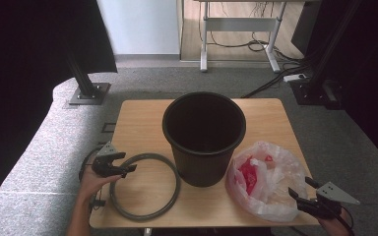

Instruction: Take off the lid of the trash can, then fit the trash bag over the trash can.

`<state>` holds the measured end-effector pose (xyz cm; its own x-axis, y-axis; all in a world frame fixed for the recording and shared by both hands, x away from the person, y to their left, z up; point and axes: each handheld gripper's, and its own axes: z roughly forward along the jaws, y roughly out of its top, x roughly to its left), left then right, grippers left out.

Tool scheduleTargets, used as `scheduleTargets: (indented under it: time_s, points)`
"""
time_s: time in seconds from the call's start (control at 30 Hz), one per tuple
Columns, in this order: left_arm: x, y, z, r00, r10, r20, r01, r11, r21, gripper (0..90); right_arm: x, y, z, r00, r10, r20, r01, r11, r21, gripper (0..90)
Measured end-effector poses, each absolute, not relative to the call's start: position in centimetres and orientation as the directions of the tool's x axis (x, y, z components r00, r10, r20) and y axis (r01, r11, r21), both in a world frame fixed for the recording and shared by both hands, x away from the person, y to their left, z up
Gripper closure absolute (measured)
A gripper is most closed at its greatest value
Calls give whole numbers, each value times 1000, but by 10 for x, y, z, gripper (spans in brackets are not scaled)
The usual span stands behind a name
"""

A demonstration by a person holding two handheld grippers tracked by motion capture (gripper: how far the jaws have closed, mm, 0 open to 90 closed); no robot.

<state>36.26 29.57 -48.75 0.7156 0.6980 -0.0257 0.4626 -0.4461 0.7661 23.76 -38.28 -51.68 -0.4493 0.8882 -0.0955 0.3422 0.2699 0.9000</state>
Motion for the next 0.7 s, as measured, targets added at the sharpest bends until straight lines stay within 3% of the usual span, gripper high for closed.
scheduleTargets:
  time_s: [0.33, 0.7]
  points:
    - [343, 284, -478, 764, 644, -39, 438, -473, 764, 245, 241, -379, -516, -478, 874, -92, 333, 277, 901, 236]
    - [347, 278, -484, 775, 630, -40, 448, -504, 738, 240, 240, -380, -513, -492, 866, -86, 331, 277, 902, 234]
